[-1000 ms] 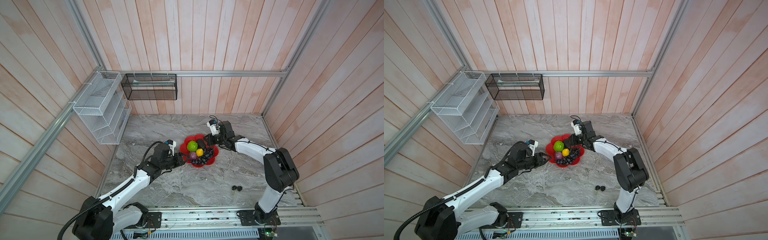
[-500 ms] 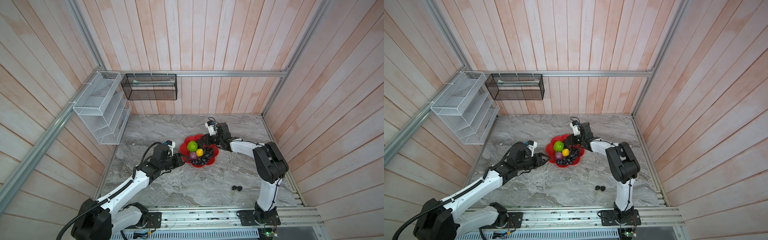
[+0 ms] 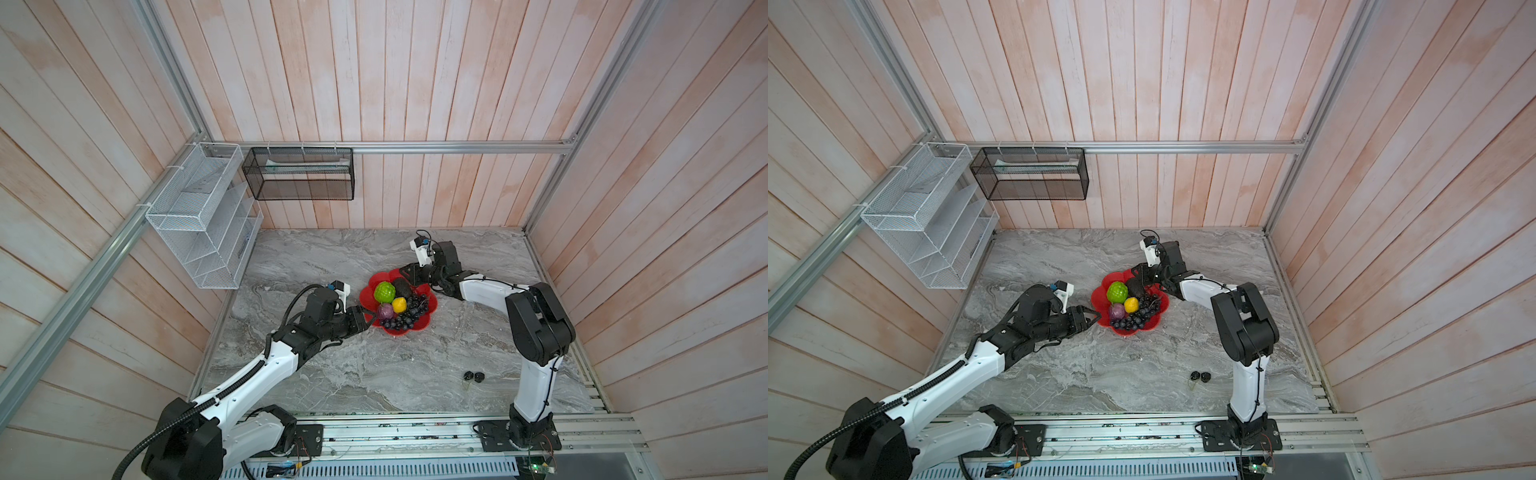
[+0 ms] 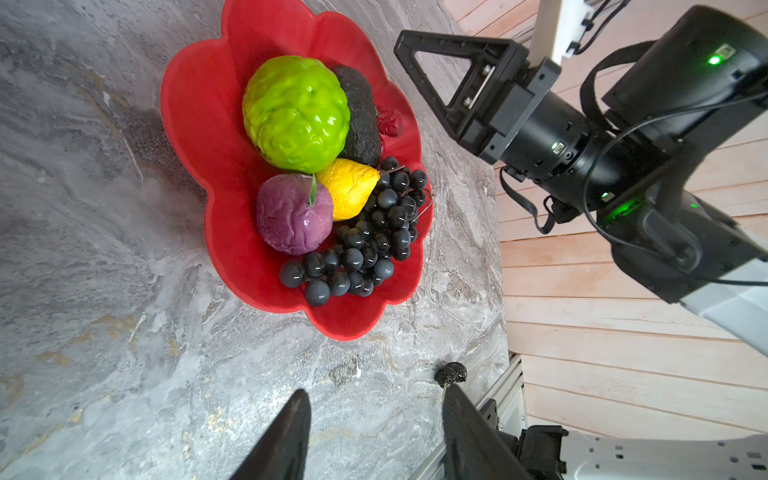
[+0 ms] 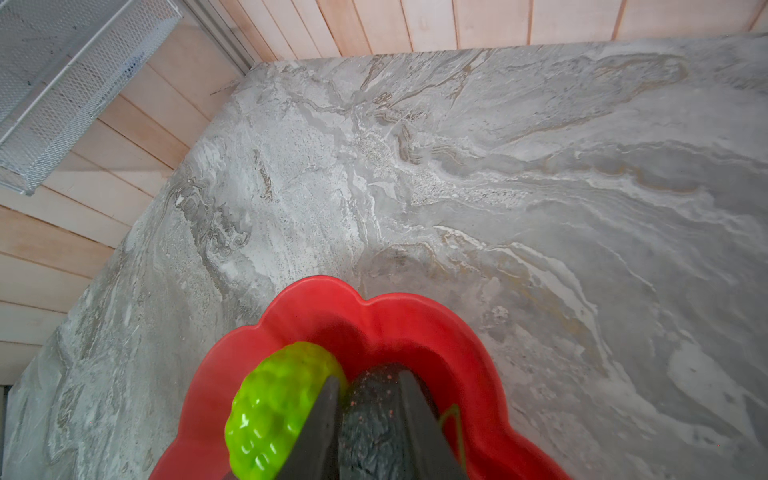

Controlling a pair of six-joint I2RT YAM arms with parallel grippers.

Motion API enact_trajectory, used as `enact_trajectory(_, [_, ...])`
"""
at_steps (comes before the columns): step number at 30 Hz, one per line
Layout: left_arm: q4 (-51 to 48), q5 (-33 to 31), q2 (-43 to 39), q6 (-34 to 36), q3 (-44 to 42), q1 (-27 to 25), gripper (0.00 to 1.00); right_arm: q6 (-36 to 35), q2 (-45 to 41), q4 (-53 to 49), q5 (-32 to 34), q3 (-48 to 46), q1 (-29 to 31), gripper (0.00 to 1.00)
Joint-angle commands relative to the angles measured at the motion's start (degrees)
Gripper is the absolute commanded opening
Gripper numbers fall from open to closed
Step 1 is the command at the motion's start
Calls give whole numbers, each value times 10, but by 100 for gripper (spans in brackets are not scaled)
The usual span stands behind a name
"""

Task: Place and organize the fake fruits in the fruit bowl
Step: 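Carry the red cherries with the right gripper into the bowl and release, then move the right gripper down to the dark fruit and grasp it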

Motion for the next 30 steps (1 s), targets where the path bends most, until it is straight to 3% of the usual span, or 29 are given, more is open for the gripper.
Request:
enact_trajectory(1, [-8, -13, -2, 6, 4, 3, 54, -14, -47, -30, 25, -2, 0, 26])
enact_trajectory(9, [-14, -22, 11, 33, 24, 3, 54, 11, -194, -77, 76, -101, 15, 32])
enact_trajectory(14, [7, -29, 30, 52, 32, 3, 54, 61, -334, -152, 155, -201, 48, 38])
enact_trajectory(21, [50, -10, 64, 60, 44, 3, 56, 227, -530, -342, 299, -306, 122, 41])
enact_trajectory(24, [68, -3, 70, 59, 40, 3, 56, 313, -589, -382, 317, -349, 144, 42])
enact_trajectory(30, [66, -9, 59, 66, 30, 4, 56, 411, -609, -500, 326, -364, 203, 46])
